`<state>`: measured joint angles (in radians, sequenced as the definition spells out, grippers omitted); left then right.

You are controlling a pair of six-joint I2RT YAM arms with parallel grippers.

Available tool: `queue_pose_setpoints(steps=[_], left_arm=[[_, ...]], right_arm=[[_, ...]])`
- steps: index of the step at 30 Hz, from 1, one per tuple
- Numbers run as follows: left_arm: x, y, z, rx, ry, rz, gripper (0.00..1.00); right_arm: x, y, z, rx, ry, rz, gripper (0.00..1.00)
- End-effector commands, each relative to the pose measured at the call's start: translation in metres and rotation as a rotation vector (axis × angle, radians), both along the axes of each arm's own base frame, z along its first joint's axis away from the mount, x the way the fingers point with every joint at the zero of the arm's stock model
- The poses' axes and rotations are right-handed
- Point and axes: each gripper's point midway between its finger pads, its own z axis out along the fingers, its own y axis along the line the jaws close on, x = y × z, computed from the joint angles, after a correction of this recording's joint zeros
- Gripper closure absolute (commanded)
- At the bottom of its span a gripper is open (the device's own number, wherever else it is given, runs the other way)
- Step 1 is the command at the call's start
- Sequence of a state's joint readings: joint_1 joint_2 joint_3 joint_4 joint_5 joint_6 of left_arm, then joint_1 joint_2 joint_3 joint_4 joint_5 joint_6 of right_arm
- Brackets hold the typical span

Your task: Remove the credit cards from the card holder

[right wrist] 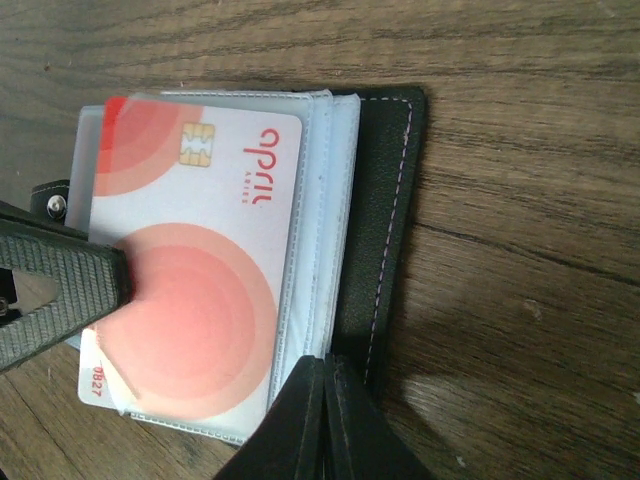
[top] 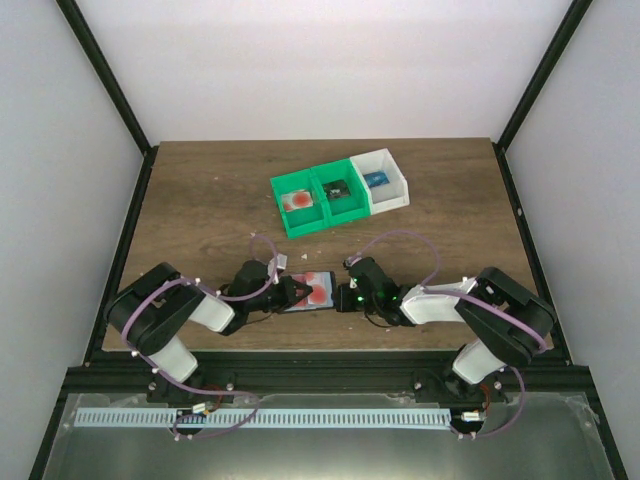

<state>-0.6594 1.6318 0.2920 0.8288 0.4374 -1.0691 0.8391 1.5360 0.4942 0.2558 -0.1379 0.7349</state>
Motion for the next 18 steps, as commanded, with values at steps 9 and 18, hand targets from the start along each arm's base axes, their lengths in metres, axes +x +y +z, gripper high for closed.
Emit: queue_pose_setpoints(steps=[9,18], left_arm=[[0.001,-0.007,0.013,-0.055,-0.055,-0.041,1.0],[0.0,-0.009,0.004,-0.04,-0.039,-0.06,0.99]], right_arm=[[0.001,0.006,0.034,0.041,-0.023,0.011,0.85],[0.012,0.027,0.035,0.042,-0.021,0.054,0.84]])
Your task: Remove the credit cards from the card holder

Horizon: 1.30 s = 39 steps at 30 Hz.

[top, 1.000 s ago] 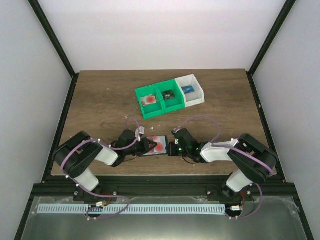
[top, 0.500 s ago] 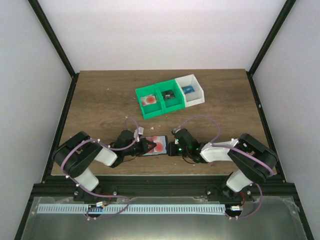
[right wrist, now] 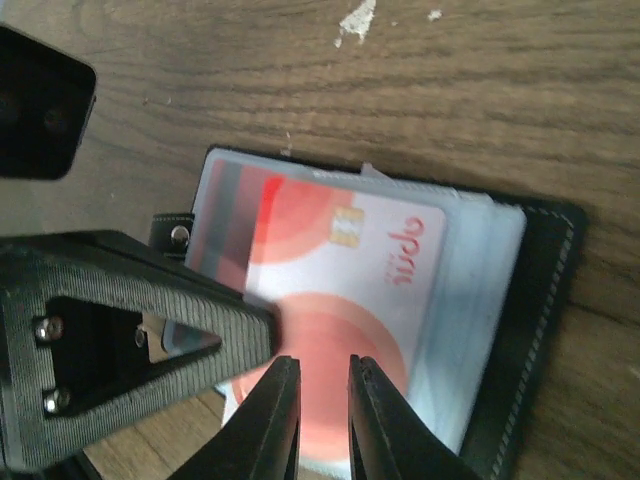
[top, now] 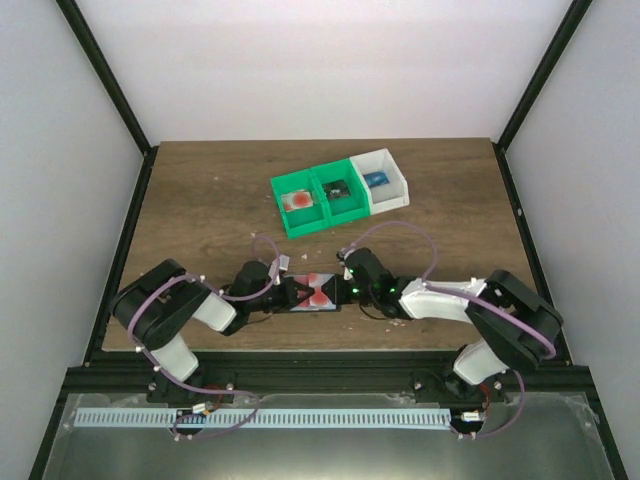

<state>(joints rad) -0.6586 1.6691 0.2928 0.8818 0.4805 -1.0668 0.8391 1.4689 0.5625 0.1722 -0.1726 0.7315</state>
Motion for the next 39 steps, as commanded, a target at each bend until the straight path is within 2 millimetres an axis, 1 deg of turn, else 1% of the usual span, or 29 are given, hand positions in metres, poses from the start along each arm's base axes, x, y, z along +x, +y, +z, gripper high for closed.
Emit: queue_pose_setpoints(steps=[1,3,4,7,11,15,18,21,25,30,32,35,36,37,39], left_arm=[[0.004,-0.004,0.004,-0.013,-0.036,-0.021,0.97],[0.003,-0.004,0.001,-0.006,-0.031,-0.024,0.89],[0.003,-0.004,0.001,-0.006,-0.029,-0.025,0.88],[0.002,-0.004,0.002,-0.008,-0.032,-0.026,0.89],[0.003,-0.003,0.005,-0.01,-0.042,-0.023,0.92],[0.004,-0.002,0.012,-0.009,-0.067,-0.019,0.95],[0.003,-0.001,0.011,-0.007,-0.065,-0.019,0.96],[0.003,0.003,0.007,0.003,-0.057,-0.005,1.0],[0.003,0.012,0.006,0.017,-0.06,0.029,1.0],[0.005,0.016,0.004,0.066,-0.065,0.036,1.0],[0.006,0.016,0.004,0.076,-0.065,0.035,0.94],[0.007,0.014,0.006,0.073,-0.07,0.025,0.93],[0.007,0.013,0.007,0.071,-0.071,0.023,0.94],[0.007,0.013,0.008,0.068,-0.073,0.021,0.98],[0.007,0.012,0.008,0.06,-0.071,0.017,1.0]], right_arm=[[0.009,0.013,-0.005,-0.031,0.007,0.023,0.85],[0.009,0.011,-0.016,-0.06,0.024,0.019,0.86],[0.008,0.01,-0.02,-0.068,0.032,0.016,0.87],[0.005,0.004,-0.034,-0.097,0.058,0.008,0.88],[0.0,-0.004,-0.043,-0.12,0.084,-0.01,0.89],[-0.002,-0.008,-0.046,-0.122,0.088,-0.017,0.89],[-0.003,-0.008,-0.049,-0.127,0.093,-0.018,0.9],[-0.004,-0.008,-0.051,-0.131,0.097,-0.016,0.9],[-0.004,-0.01,-0.053,-0.138,0.098,-0.018,0.9],[-0.007,-0.014,-0.059,-0.148,0.108,-0.025,0.91],[-0.008,-0.015,-0.061,-0.154,0.113,-0.026,0.91],[-0.008,-0.016,-0.061,-0.155,0.111,-0.026,0.91],[-0.007,-0.016,-0.06,-0.156,0.11,-0.027,0.91],[-0.007,-0.015,-0.059,-0.154,0.109,-0.026,0.91],[-0.006,-0.015,-0.057,-0.153,0.104,-0.026,0.91]])
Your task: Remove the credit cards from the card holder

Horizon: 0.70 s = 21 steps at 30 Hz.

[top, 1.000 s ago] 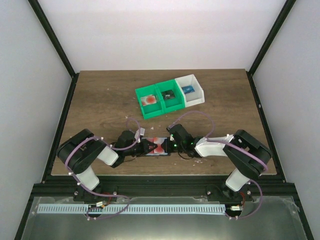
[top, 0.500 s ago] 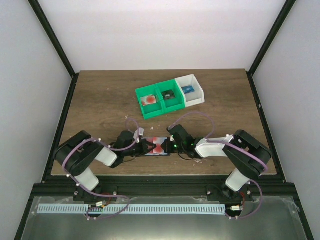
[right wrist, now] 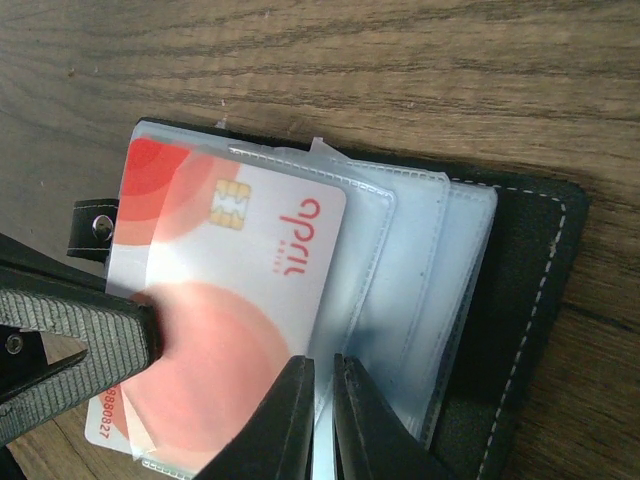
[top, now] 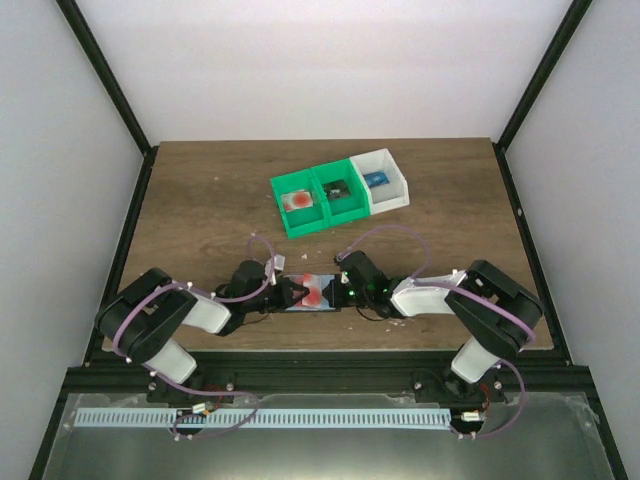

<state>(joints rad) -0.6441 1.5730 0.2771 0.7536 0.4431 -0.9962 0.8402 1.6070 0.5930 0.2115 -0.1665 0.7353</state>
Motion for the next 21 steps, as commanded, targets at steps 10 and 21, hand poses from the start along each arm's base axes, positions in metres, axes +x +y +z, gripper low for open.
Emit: queue_pose_setpoints(steps=[10,21], left_arm=[[0.005,-0.0021,0.01,-0.018,-0.036,-0.003,0.86],[0.0047,-0.0014,0.0115,-0.037,-0.034,0.007,1.0]], right_arm=[[-0.013,-0.0219,-0.0238,-0.102,0.057,-0.019,0.92],[-0.0145,-0.023,-0.0262,-0.103,0.061,-0.018,0.92]])
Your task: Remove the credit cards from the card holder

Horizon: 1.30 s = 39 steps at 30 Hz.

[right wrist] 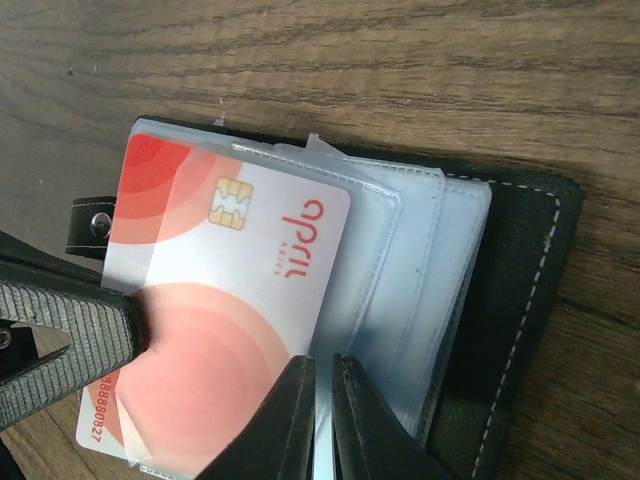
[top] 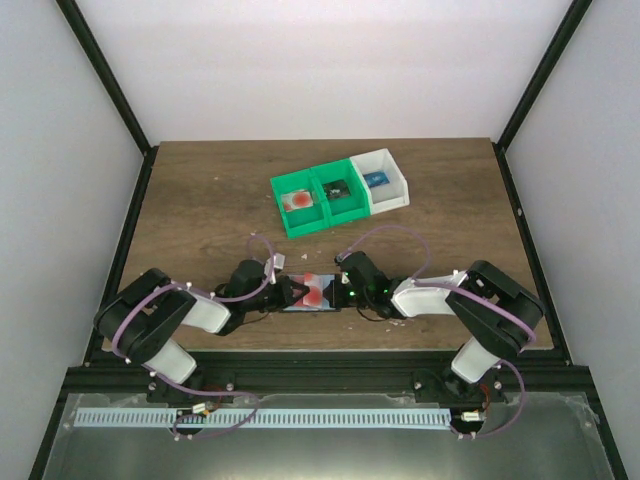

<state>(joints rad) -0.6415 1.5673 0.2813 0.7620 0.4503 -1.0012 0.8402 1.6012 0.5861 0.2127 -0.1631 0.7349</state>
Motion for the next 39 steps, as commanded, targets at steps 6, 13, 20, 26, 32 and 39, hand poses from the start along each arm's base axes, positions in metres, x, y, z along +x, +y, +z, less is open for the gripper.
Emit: queue_pose_setpoints(steps=[6,13,20,26,32,39], left_arm=[[0.005,0.008,0.004,0.01,-0.037,0.042,1.0],[0.012,0.015,0.008,0.098,-0.064,0.063,1.0],[0.008,0.01,0.011,0.085,-0.055,0.021,1.0],[-0.001,-0.006,0.02,-0.056,-0.044,-0.042,1.0],[0.001,-0.004,0.011,-0.025,-0.04,-0.037,1.0],[0.007,-0.006,0.002,0.058,-0.02,-0.058,1.0]], right_arm=[[-0.016,-0.023,-0.028,-0.099,0.07,-0.023,0.92],[-0.016,-0.022,-0.025,-0.092,0.068,-0.013,0.92],[-0.016,-0.011,-0.008,-0.039,0.056,0.021,0.92],[-0.014,0.001,0.038,0.094,0.007,0.023,0.77],[-0.008,-0.001,0.046,0.087,-0.031,0.003,0.79],[-0.002,0.01,0.03,0.042,0.008,0.026,0.86]])
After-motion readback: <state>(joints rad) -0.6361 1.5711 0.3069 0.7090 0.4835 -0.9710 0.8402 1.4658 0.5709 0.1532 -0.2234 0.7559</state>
